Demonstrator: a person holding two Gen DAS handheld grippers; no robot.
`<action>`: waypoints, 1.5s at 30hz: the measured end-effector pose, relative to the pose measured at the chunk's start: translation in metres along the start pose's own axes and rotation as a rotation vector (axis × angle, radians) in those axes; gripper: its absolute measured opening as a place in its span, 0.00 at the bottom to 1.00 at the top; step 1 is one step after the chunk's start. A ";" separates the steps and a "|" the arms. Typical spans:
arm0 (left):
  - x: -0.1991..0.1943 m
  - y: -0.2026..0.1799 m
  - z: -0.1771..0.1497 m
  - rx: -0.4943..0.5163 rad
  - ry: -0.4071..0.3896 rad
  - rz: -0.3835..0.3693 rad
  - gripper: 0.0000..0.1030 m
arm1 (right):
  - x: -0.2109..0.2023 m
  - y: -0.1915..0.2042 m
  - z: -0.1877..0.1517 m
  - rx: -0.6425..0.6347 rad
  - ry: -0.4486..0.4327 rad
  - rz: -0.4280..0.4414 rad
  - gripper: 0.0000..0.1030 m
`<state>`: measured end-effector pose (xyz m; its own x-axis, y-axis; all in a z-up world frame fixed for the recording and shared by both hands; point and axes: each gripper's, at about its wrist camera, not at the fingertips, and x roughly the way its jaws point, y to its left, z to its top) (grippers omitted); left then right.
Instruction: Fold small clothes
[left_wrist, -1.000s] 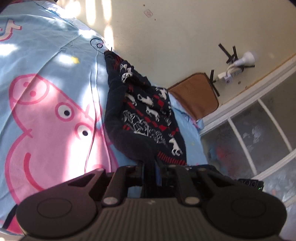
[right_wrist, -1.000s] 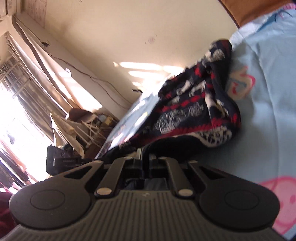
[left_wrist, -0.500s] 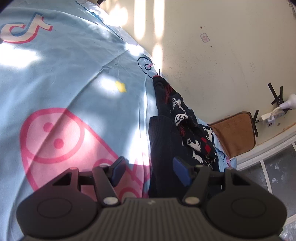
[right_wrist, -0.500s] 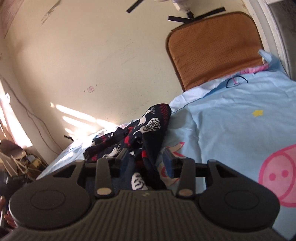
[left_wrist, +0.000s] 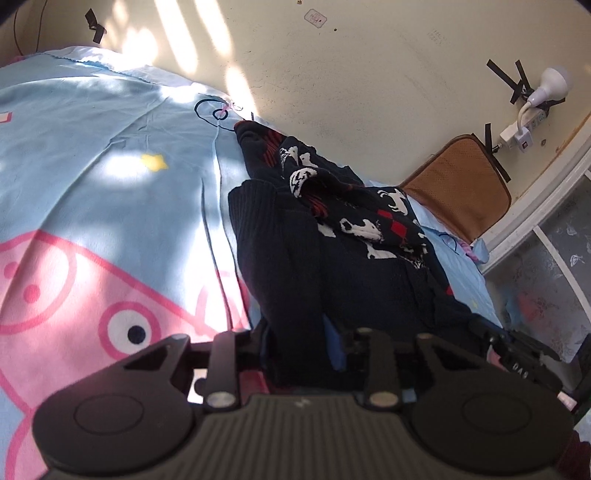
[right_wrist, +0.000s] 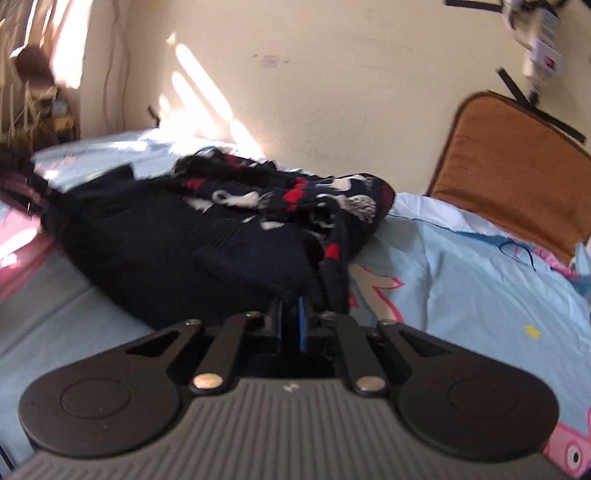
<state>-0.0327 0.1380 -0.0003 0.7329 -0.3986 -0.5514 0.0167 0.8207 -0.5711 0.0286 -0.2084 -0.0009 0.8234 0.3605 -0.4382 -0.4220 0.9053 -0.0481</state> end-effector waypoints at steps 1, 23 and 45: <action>-0.005 0.002 0.008 -0.019 -0.008 -0.033 0.18 | -0.008 -0.017 0.010 0.094 -0.027 0.018 0.09; -0.047 0.016 0.021 0.049 -0.006 -0.068 0.12 | -0.035 -0.092 -0.021 0.895 0.036 0.468 0.09; 0.029 -0.005 0.045 0.145 -0.031 0.060 0.29 | 0.013 -0.059 -0.007 0.606 0.044 0.207 0.38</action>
<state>0.0188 0.1408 0.0144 0.7560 -0.3365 -0.5615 0.0687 0.8938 -0.4432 0.0618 -0.2590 -0.0100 0.7264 0.5432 -0.4211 -0.2702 0.7890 0.5517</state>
